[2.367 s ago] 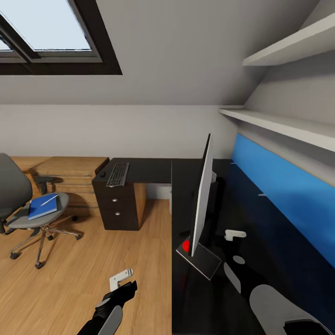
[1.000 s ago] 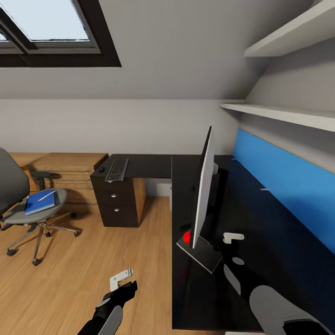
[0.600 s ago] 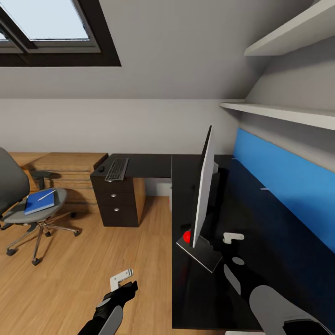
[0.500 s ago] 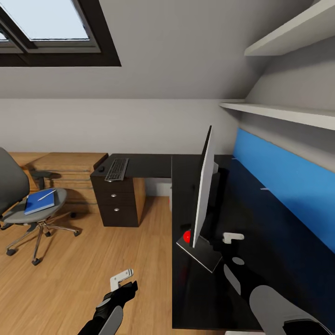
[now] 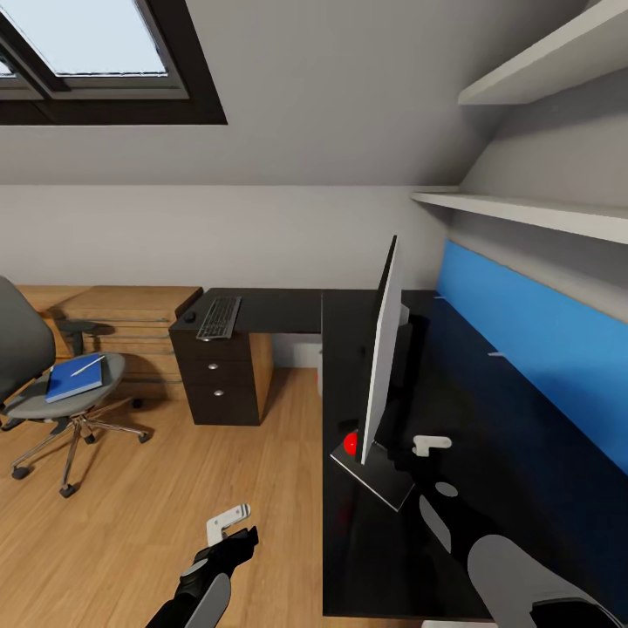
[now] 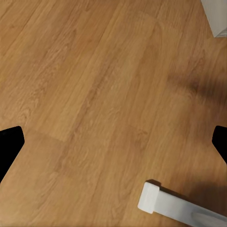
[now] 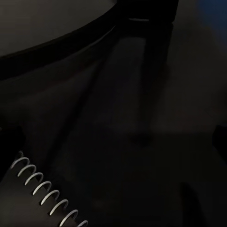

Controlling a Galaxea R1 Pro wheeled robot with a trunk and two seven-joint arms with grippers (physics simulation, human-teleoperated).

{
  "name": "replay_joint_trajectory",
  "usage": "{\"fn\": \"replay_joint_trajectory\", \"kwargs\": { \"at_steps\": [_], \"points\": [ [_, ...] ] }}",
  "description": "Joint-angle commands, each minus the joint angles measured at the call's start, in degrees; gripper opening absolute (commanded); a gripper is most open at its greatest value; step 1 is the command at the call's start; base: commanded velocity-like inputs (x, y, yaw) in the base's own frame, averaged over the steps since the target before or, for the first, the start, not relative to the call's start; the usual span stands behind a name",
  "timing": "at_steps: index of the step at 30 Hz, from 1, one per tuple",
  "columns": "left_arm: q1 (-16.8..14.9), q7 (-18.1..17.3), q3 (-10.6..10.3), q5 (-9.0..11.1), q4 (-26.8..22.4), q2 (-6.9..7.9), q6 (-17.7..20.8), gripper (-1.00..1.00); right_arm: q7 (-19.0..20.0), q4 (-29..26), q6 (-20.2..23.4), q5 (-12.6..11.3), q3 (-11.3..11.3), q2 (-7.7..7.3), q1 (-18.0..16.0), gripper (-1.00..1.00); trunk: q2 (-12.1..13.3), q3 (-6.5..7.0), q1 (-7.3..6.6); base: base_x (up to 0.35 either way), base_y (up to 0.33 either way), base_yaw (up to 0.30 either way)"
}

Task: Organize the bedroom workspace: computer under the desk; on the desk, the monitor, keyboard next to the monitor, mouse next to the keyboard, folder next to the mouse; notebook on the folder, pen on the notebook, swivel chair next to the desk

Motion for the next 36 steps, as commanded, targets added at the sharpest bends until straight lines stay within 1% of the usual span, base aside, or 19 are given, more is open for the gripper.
{"fn": "replay_joint_trajectory", "kwargs": {
  "at_steps": [1,22,29,36],
  "points": [
    [0.0,0.4,-0.1,0.3,-0.1,0.01,0.1,1.00,-0.2,0.0,-0.2,-0.5,0.5,-0.05,0.0,1.00,0.0,-0.06,0.00,0.000,0.000,0.000],
    [0.0,0.4,-0.1,0.7,-0.1,0.01,0.1,1.00,0.0,0.2,-0.2,-0.1,0.5,0.01,0.0,1.00,0.0,-0.06,0.00,0.000,0.000,0.000],
    [0.0,0.4,-0.2,0.6,-0.1,0.04,0.1,1.00,-0.1,1.6,-0.2,0.5,2.1,0.05,0.0,1.00,0.0,-0.06,0.00,0.000,0.000,0.000],
    [0.0,0.3,-0.1,0.6,-0.1,0.06,0.1,1.00,-0.1,1.8,-0.2,0.7,2.9,0.15,0.0,1.00,0.0,-0.06,0.00,0.000,0.000,0.000]
  ]
}}
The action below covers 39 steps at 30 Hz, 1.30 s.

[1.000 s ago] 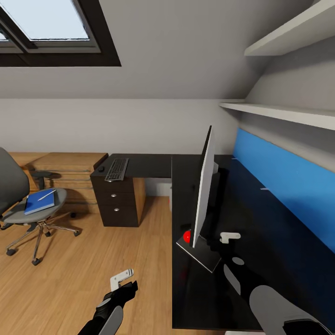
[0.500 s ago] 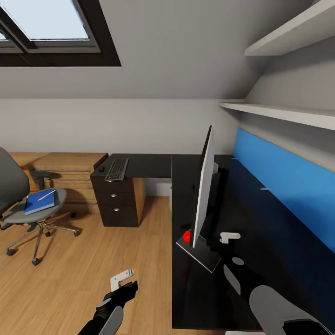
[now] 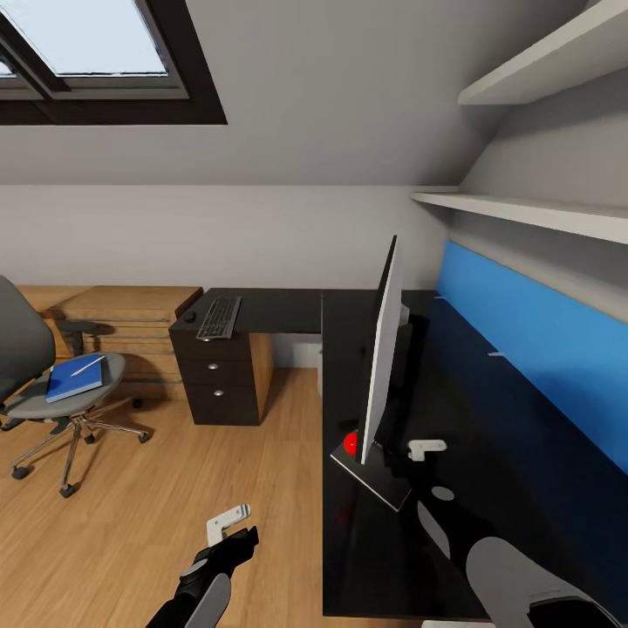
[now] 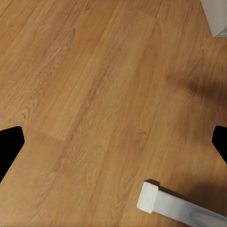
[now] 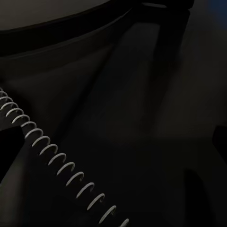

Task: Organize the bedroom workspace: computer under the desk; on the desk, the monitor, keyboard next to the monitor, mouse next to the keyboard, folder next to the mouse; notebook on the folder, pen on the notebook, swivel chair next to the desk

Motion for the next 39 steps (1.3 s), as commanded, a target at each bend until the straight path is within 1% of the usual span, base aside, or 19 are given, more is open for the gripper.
{"fn": "replay_joint_trajectory", "kwargs": {
  "at_steps": [1,7,13,23,24,27,32,39],
  "points": [
    [0.0,0.4,-0.1,0.3,-0.1,0.02,0.1,1.00,-0.2,0.1,-0.2,-0.6,0.5,0.04,0.0,1.00,0.0,-0.06,0.00,0.000,0.000,0.000],
    [0.0,0.4,-0.1,0.4,-0.1,0.03,0.2,1.00,-0.2,0.1,-0.2,-0.5,0.6,0.88,0.0,1.00,0.0,-0.06,0.00,0.000,0.000,0.000],
    [0.0,0.4,-0.1,0.5,-0.1,0.03,0.2,1.00,-0.2,0.1,-0.2,-0.5,0.6,1.26,0.0,1.00,0.0,-0.06,0.00,0.000,0.000,0.000],
    [0.0,0.4,-0.1,0.5,-0.1,0.03,0.2,1.00,-0.2,0.2,-0.2,-0.2,0.6,1.47,0.0,1.00,0.0,-0.06,0.00,0.000,0.000,0.000],
    [0.0,0.4,-0.1,0.5,-0.1,0.03,0.2,1.00,-0.1,0.2,-0.2,0.5,0.6,1.50,0.0,1.00,0.0,-0.06,0.00,0.000,0.000,0.000],
    [0.0,0.4,-0.1,0.4,-0.1,0.03,0.2,1.00,-0.2,0.2,-0.1,0.9,0.6,1.51,0.0,1.00,0.0,-0.06,0.00,0.000,0.000,0.000],
    [0.0,0.4,-0.1,0.3,-0.1,0.03,0.2,1.00,-0.3,0.2,1.6,1.1,0.6,1.51,0.0,1.00,0.0,-0.06,0.00,0.000,0.000,0.000],
    [0.0,0.4,-0.1,0.4,-0.1,0.03,0.2,1.00,-0.3,0.2,2.5,1.2,0.6,1.51,0.0,1.00,0.0,-0.06,0.00,0.000,0.000,0.000]
  ]
}}
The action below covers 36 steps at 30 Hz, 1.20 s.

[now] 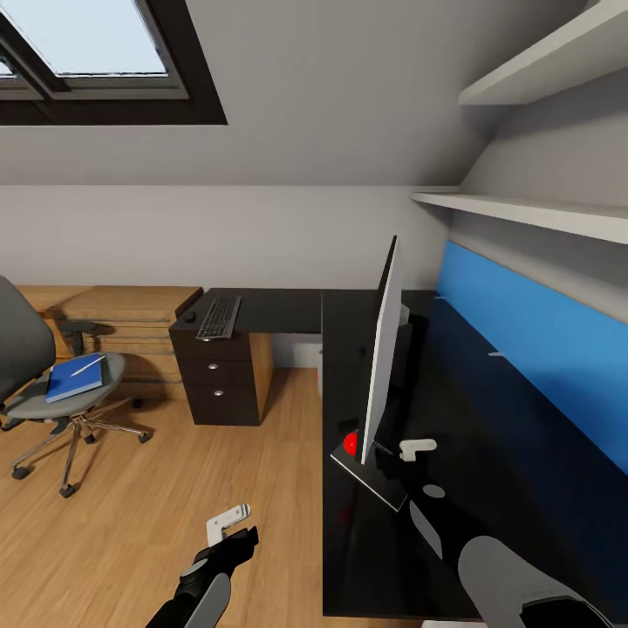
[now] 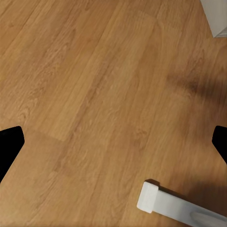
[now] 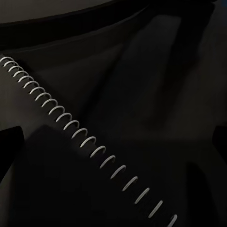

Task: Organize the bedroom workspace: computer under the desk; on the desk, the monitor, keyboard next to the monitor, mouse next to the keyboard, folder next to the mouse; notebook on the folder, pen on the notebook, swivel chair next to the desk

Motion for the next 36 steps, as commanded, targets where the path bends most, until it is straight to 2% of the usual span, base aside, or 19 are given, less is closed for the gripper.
{"fn": "replay_joint_trajectory", "kwargs": {
  "at_steps": [1,16,36],
  "points": [
    [0.0,0.4,-0.1,0.3,-0.1,0.03,0.1,1.00,-0.2,0.8,-0.2,-0.6,0.5,-0.05,0.0,1.00,0.0,-0.07,0.01,0.000,0.000,0.000],
    [0.0,0.4,-0.2,0.4,-0.1,0.03,0.1,1.00,-0.3,0.8,0.0,-0.6,0.4,-0.06,0.0,1.00,-6.0,-2.76,3.30,0.000,0.000,0.000],
    [0.0,0.3,-0.3,0.2,-0.1,-0.04,0.1,1.00,-0.3,0.8,0.0,-0.6,0.4,-0.05,0.0,1.00,-6.0,-2.76,3.30,0.000,0.000,0.000]
  ]
}}
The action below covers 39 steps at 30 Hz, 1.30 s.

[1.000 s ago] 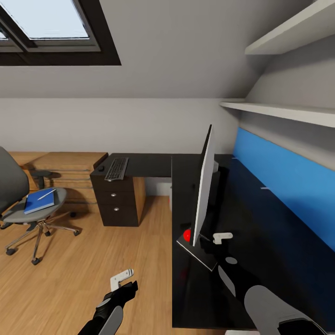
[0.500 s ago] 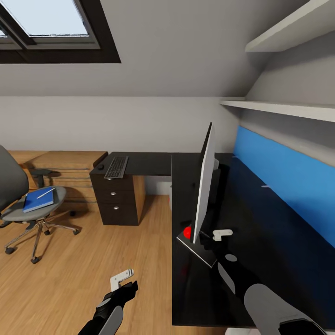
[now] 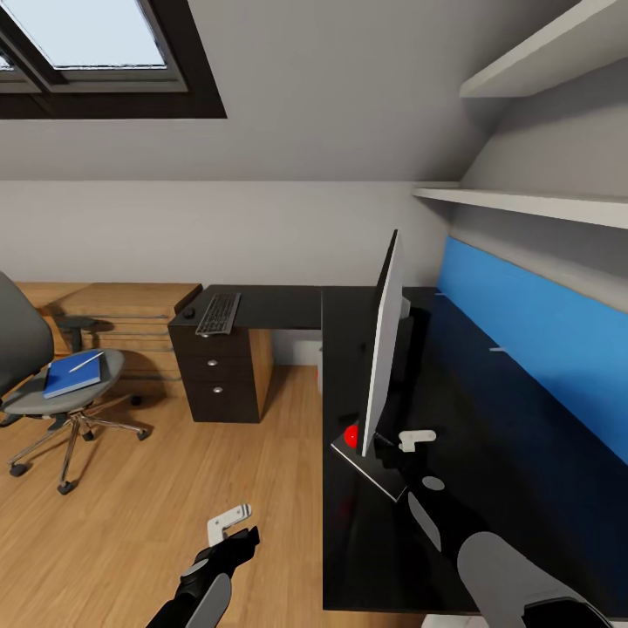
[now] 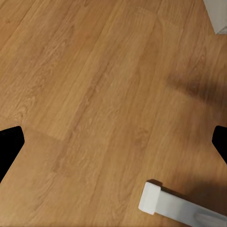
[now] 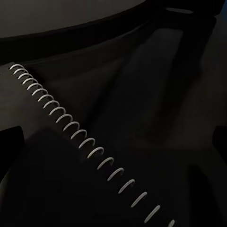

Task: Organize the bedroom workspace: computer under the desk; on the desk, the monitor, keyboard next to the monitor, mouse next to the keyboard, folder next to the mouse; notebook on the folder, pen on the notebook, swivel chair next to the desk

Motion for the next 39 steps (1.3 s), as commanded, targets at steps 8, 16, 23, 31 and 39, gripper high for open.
{"fn": "replay_joint_trajectory", "kwargs": {
  "at_steps": [8,16,23,31,39],
  "points": [
    [0.0,0.4,-0.2,0.4,-0.1,0.03,0.1,1.00,-0.2,4.3,-0.2,-0.6,0.5,-0.05,0.0,1.00,0.0,-0.06,0.00,-0.013,0.000,0.000],
    [0.0,0.4,-0.1,0.2,-0.1,0.08,0.1,1.00,-0.2,4.3,-0.2,-0.6,0.5,-0.06,0.0,1.00,0.0,-0.06,0.00,-0.202,0.000,0.000],
    [0.0,0.2,-0.2,0.2,-0.1,0.06,0.1,1.00,-0.2,4.3,-0.2,-0.6,0.5,-0.06,0.0,1.00,0.0,-0.06,0.00,-0.053,0.000,0.000],
    [0.0,0.0,-0.2,0.2,-0.1,0.05,0.1,1.00,-0.2,4.3,-0.2,-0.6,0.5,-0.06,0.0,1.00,0.0,-0.06,0.00,-0.041,0.000,0.000],
    [0.0,0.1,-0.3,0.2,-0.1,0.01,0.1,1.00,-0.2,4.3,-0.2,-0.6,0.5,-0.06,0.0,1.00,0.0,-0.06,0.00,-0.272,0.000,0.000]
  ]
}}
